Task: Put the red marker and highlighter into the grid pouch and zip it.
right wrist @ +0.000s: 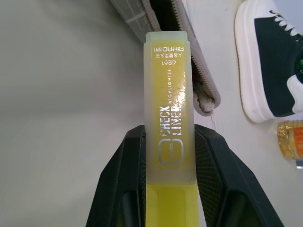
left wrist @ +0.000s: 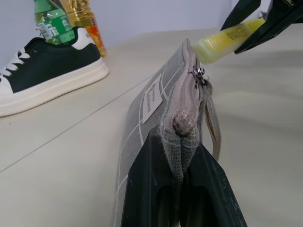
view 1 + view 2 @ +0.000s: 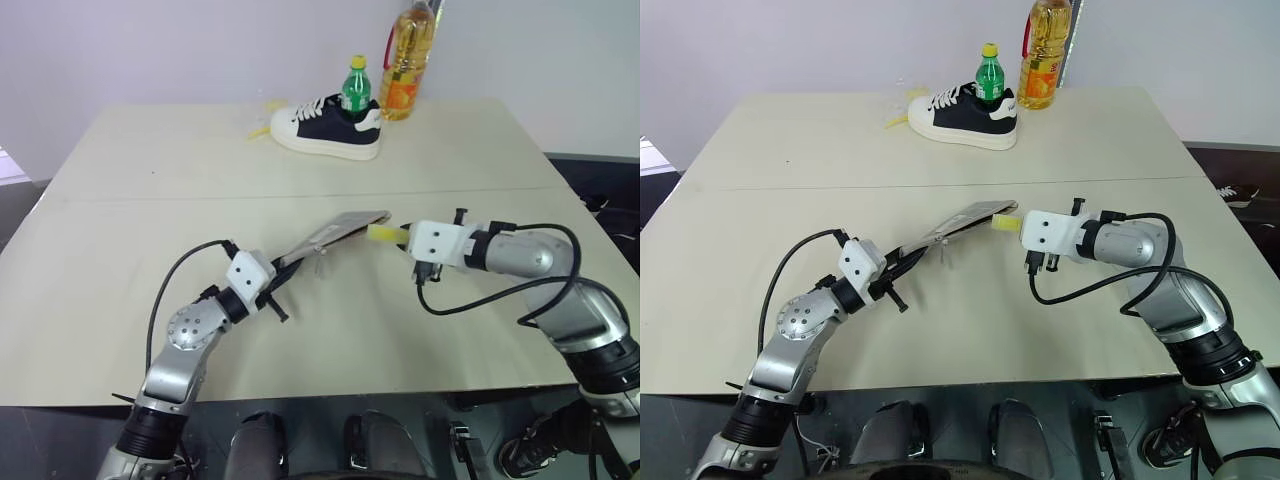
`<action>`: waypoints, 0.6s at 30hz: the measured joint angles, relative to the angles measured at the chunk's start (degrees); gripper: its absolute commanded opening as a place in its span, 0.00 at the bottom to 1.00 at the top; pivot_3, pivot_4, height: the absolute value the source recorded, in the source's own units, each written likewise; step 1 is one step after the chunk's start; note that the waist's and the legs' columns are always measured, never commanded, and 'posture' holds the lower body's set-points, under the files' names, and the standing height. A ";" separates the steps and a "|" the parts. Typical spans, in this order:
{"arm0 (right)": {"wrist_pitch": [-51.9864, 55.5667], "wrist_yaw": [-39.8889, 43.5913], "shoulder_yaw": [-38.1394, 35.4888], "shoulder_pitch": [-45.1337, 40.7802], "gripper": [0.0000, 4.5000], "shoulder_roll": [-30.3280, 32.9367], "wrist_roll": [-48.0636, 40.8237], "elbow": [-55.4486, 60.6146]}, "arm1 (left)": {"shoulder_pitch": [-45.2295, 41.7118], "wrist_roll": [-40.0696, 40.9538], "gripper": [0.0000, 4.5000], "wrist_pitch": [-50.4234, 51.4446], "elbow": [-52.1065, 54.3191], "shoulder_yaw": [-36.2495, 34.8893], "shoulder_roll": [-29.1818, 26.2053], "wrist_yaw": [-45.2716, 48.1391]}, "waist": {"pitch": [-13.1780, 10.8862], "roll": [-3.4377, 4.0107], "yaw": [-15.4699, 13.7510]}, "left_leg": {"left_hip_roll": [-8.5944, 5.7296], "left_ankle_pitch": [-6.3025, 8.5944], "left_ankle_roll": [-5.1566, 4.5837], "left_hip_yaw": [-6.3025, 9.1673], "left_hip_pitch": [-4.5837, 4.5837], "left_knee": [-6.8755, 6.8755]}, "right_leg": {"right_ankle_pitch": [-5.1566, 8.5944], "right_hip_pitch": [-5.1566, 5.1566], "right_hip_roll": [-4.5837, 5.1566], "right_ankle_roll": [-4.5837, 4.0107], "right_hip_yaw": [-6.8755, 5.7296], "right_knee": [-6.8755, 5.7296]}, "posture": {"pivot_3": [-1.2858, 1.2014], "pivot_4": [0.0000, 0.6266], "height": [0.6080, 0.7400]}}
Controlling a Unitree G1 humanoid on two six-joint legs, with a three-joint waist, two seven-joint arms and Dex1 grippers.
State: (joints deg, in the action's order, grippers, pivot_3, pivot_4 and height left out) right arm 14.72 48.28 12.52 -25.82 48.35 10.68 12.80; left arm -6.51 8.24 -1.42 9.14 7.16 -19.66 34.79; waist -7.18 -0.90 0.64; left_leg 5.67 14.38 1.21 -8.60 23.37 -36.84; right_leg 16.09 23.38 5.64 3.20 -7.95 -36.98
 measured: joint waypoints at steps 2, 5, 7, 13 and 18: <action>0.03 -0.20 0.00 -0.26 0.18 -0.04 0.34 -0.73 | 0.07 0.00 0.00 0.00 0.08 0.02 -0.06 0.00 | 0.00 0.00 -0.01 | 0.00 0.00 0.00 0.00 0.00 -0.01 | 0.00 0.00 0.00 0.00 0.00 0.00 | 0.52 0.24 0.74; 0.66 -0.52 0.00 -0.75 0.18 -0.35 0.48 -1.39 | 0.28 -0.02 0.00 0.01 0.32 0.02 -0.30 0.00 | 0.00 0.00 0.02 | 0.00 0.00 0.00 0.00 0.00 -0.01 | 0.00 0.00 0.00 0.00 0.00 0.00 | 0.52 0.24 0.74; 1.17 -0.65 0.00 -1.56 0.18 -0.47 0.87 -1.90 | 0.45 -0.04 0.00 0.01 0.63 0.05 -0.43 0.02 | 0.00 0.00 0.02 | 0.01 0.00 0.00 0.00 0.00 -0.01 | 0.00 0.00 0.00 0.00 0.00 -0.01 | 0.52 0.24 0.74; 1.14 -0.69 0.11 -1.88 0.18 -0.78 2.48 -2.63 | 0.48 -0.27 0.00 0.01 0.66 0.57 -0.62 0.12 | 0.00 0.00 0.00 | 0.01 0.00 0.00 -0.01 0.00 -0.03 | 0.00 -0.01 0.00 0.00 0.00 -0.01 | 0.52 0.24 0.74; 1.34 -0.67 0.18 -3.50 0.18 -2.23 2.84 -3.09 | 0.48 -0.45 0.00 0.00 0.68 0.98 -0.84 0.22 | -0.01 0.02 0.03 | 0.01 0.00 0.00 -0.01 0.00 -0.03 | 0.00 0.00 -0.01 0.00 0.00 -0.03 | 0.52 0.24 0.74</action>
State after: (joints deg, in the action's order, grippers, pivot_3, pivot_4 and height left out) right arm 16.06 47.61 12.70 -29.32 46.12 13.52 9.71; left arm -6.04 7.79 -1.42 9.82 8.15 -20.50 35.01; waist -7.19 -0.89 0.67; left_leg 5.68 14.38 1.22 -8.61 23.37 -36.87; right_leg 16.09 23.38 5.63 3.20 -7.95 -37.01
